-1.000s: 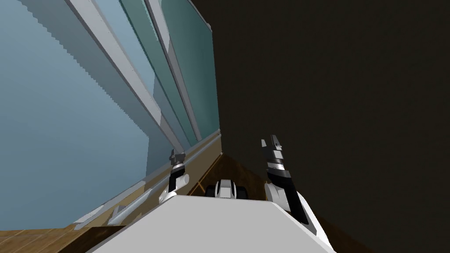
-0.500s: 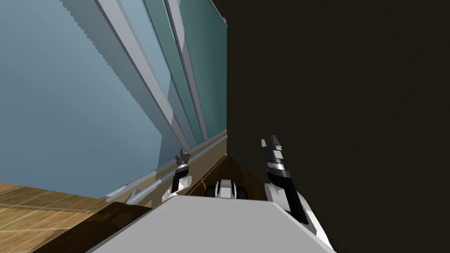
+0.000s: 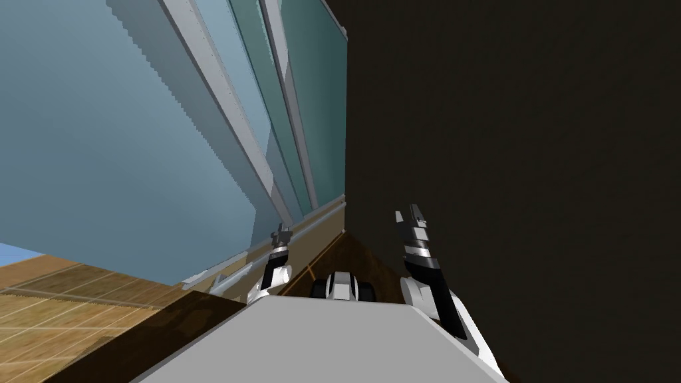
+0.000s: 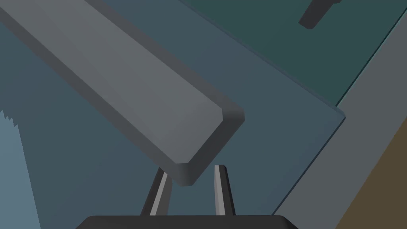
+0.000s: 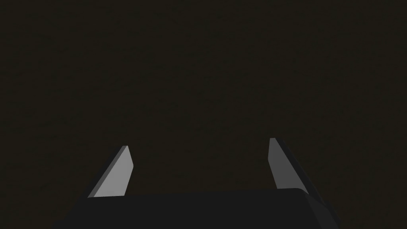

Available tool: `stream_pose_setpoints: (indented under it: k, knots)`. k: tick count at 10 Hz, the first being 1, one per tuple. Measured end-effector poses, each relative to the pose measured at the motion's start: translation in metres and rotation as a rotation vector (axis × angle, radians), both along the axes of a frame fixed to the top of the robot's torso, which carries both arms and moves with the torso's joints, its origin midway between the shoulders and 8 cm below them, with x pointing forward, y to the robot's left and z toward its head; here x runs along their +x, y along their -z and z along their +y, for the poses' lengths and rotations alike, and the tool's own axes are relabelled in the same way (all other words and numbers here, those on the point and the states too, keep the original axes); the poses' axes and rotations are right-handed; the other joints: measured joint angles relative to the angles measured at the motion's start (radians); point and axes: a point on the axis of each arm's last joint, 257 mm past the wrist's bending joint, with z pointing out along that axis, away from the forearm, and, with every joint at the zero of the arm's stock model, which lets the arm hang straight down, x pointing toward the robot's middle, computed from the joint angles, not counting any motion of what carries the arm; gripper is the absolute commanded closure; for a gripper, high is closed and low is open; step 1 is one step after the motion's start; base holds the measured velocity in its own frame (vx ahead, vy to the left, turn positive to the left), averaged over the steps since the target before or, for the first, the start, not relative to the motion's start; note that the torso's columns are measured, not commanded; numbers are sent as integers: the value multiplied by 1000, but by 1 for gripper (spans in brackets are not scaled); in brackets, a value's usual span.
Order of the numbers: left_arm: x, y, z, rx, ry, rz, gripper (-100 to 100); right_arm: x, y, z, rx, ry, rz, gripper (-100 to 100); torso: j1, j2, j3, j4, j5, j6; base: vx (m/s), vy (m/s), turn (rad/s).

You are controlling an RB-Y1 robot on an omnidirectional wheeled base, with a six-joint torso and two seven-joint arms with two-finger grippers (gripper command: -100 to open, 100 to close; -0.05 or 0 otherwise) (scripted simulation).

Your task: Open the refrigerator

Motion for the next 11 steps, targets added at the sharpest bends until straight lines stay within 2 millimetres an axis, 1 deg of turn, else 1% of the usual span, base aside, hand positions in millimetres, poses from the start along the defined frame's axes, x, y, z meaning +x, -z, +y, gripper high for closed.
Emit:
stream_pose_setpoints:
  k: [1,2,4,6,7,8,9,10,11]
  knots:
    - [7,1,-10,-3,36,1,100,0,0,0,0,0,0,0,-1,-1,-1,0,-1,-2,-295,110,-139]
    - [10,-1,-23,-7,70,6,100,0,0,0,0,0,0,0,-1,-2,-2,2,-4,-5,-230,74,-134]
    - [17,2,-41,-11,130,23,100,0,0,0,0,0,0,0,-2,-9,-7,3,-6,-2,-223,72,-122]
    - [24,-2,-57,-11,187,21,100,0,0,0,0,0,0,0,-5,-3,-3,3,-5,-1,-262,72,-131]
    - [25,-4,-65,-12,214,25,100,0,0,0,0,0,0,0,-7,-3,-2,4,-6,1,-118,36,-44]
    - [24,2,-67,-16,220,38,100,0,0,0,0,0,0,0,-5,-11,-7,3,-7,-4,-136,73,-122]
    - [21,3,-71,-12,241,44,100,0,0,0,0,0,0,0,-2,-9,-7,2,-5,0,-220,128,-184]
    - [20,1,-78,-9,272,39,100,0,0,0,0,0,0,0,-1,-4,-4,2,-3,1,-239,131,-154]
    - [19,-1,-87,-7,305,35,100,0,0,0,0,0,0,0,-2,-2,-2,2,-3,-1,-220,134,-143]
